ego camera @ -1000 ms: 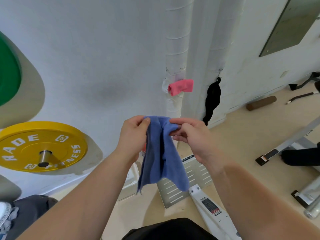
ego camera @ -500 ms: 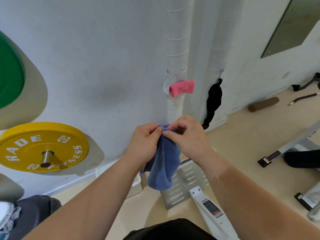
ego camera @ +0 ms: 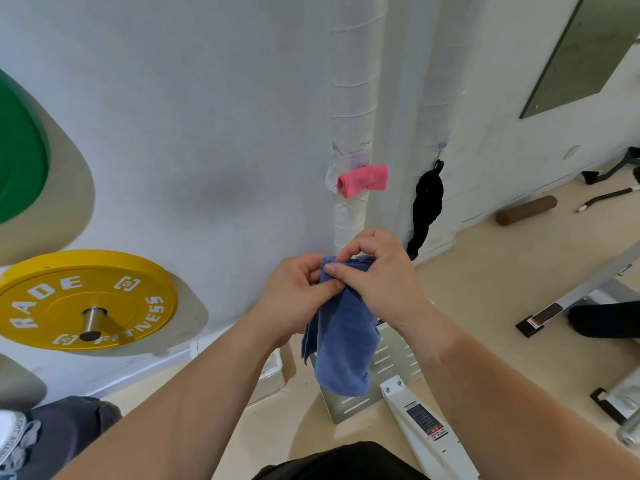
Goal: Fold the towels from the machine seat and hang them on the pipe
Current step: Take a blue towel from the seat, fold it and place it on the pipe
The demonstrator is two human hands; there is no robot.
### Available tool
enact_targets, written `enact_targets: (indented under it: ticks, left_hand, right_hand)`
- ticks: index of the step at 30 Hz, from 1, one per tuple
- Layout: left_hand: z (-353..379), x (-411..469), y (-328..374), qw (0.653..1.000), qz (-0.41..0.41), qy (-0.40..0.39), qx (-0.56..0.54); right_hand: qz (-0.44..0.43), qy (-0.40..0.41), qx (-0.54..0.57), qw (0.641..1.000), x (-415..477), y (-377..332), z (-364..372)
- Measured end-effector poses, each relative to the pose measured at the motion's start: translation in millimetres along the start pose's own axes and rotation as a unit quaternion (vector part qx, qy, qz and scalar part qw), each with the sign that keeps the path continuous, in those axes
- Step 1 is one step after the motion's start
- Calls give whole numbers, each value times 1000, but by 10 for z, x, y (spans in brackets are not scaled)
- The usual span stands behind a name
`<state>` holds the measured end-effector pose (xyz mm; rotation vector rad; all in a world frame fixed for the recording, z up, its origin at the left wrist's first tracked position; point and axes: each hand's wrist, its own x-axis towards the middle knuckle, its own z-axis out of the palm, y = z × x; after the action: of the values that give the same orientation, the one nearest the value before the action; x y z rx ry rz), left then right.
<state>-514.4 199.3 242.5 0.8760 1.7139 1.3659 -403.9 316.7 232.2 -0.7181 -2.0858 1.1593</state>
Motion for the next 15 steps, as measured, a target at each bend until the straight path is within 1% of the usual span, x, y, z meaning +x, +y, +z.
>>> enact_targets:
  ticks: [2,5,7,10,12,15]
  left_hand:
    - [-4,35,-24,1000,-2,15,11]
    - [-20,76,-34,998,4,60,3]
    - [-62,95,-23,997,12,80,-4]
    - [-165,127,14,994,17,107,-3]
    - [-250,169,27,992,19,124,6]
    - [-364,240,30,991,20,128,36]
  right_hand:
    - [-27,-9,-25,999,28,25,19]
    - [-53,-21,-68,996,63,133,-26]
    - [-54,-45,-134,988,69,256,-111]
    - [-66,-88,-255,961,58,400,-248]
    - [-97,-101,-271,952,90,442,-345]
    - [-127,-105,-263,951,153,299,-472]
